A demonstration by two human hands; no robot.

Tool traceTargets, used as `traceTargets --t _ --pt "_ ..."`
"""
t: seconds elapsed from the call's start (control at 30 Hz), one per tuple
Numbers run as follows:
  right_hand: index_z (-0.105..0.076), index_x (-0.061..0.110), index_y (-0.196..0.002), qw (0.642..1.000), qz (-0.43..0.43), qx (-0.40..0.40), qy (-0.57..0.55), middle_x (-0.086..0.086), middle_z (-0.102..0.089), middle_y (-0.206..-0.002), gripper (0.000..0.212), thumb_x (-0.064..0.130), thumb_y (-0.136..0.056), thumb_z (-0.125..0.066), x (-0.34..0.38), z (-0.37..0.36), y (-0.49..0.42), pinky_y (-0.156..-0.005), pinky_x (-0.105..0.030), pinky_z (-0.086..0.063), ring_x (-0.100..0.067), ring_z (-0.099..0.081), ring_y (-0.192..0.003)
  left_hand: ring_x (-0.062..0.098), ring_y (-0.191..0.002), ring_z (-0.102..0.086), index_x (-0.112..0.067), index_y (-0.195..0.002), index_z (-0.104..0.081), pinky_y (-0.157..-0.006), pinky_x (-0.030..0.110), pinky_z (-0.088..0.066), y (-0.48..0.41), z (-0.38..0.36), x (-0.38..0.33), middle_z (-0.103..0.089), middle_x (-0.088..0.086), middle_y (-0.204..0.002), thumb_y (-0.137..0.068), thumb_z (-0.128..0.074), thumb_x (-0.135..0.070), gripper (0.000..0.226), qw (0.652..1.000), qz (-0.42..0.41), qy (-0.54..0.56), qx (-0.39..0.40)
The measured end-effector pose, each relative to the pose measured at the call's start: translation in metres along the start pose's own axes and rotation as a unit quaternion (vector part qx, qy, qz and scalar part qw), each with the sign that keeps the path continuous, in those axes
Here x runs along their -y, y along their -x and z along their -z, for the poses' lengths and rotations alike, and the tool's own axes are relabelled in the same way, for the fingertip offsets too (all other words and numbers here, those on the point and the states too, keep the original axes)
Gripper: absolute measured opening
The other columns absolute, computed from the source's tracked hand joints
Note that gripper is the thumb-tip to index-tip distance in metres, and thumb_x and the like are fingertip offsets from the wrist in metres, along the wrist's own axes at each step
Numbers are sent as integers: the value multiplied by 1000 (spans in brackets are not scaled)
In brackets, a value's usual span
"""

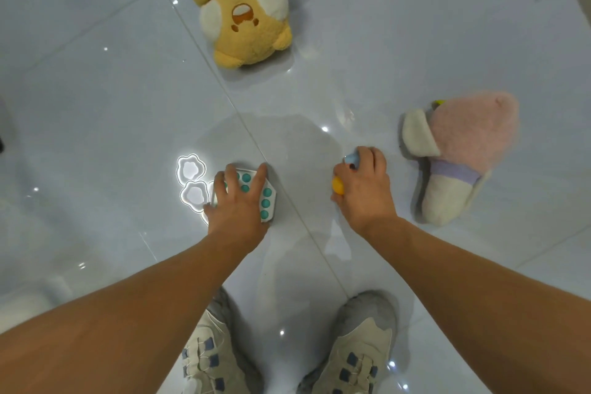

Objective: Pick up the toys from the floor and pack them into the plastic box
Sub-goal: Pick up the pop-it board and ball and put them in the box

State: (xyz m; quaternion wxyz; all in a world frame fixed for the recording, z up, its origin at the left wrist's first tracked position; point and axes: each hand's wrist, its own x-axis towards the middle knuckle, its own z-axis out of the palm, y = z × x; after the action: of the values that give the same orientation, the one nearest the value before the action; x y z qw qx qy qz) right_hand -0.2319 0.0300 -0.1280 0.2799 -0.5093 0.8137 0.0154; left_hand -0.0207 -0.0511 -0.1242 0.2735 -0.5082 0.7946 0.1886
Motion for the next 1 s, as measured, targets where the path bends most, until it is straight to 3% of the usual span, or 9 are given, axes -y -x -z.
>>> traceTargets --t 0.17,0.27,0.37,0.43,0.57,0.67,0.77,0.87,1.0 --pt "-65 5 -99 997 58 34 43 -21 -44 -127 36 19 -69 -79 -3 4 0 -83 -48 -50 -40 -39 -121 34 -138 -15 -42 -146 1 -85 50 -52 9 4 1 -8 12 -149 -70 -77 -49 109 1000 2 1 0" --pt "-66 1 -83 986 103 65 115 -24 -49 -114 24 11 -65 -77 -1 8 -1 -80 -47 -51 -42 -45 -110 34 -140 -13 -42 -146 4 -92 51 -49 23 7 2 -5 12 -151 -72 -76 -49 109 1000 5 17 11" --pt "-65 0 -70 975 112 101 161 -25 -52 -103 24 7 -54 -82 8 11 3 -73 -47 -54 -45 -52 -97 35 -143 -11 -42 -145 7 -97 52 -48 38 7 5 -2 11 -153 -74 -74 -48 108 999 1 38 9" --pt "-67 2 -75 966 119 127 189 -25 -50 -108 25 13 -58 -81 16 12 6 -73 -44 -54 -45 -51 -98 34 -142 -12 -42 -144 7 -95 51 -50 46 6 7 -4 11 -153 -74 -74 -48 107 999 -6 43 0" --pt "-65 9 -104 946 131 151 256 -19 -37 -129 31 29 -80 -65 32 21 11 -101 -45 -40 -42 -40 -115 34 -141 -15 -41 -144 4 -94 50 -51 57 8 14 -7 11 -152 -72 -75 -49 107 999 -6 50 3" --pt "-61 11 -112 932 157 158 287 -16 -38 -129 36 34 -84 -60 47 43 21 -104 -43 -33 -41 -36 -118 34 -141 -15 -40 -146 1 -93 50 -51 72 24 19 -5 11 -151 -72 -75 -47 107 999 2 54 6" --pt "-63 9 -104 922 207 141 296 -17 -47 -119 39 40 -80 -64 70 77 47 -99 -44 -38 -42 -41 -113 34 -140 -16 -39 -147 0 -94 51 -50 100 57 27 -5 12 -151 -72 -75 -48 106 998 15 68 -2" --pt "-68 7 -82 914 249 122 297 -20 -58 -100 34 32 -62 -79 106 125 83 -82 -41 -50 -43 -52 -101 34 -140 -18 -39 -146 2 -93 49 -52 144 100 40 -7 13 -151 -71 -75 -49 108 996 27 82 -26" --pt "-67 3 -78 900 338 96 258 -23 -59 -102 36 26 -56 -83 172 185 138 -76 -41 -53 -46 -53 -104 35 -141 -13 -40 -150 2 -92 50 -50 223 152 72 -4 13 -151 -70 -75 -48 111 991 63 102 -50"
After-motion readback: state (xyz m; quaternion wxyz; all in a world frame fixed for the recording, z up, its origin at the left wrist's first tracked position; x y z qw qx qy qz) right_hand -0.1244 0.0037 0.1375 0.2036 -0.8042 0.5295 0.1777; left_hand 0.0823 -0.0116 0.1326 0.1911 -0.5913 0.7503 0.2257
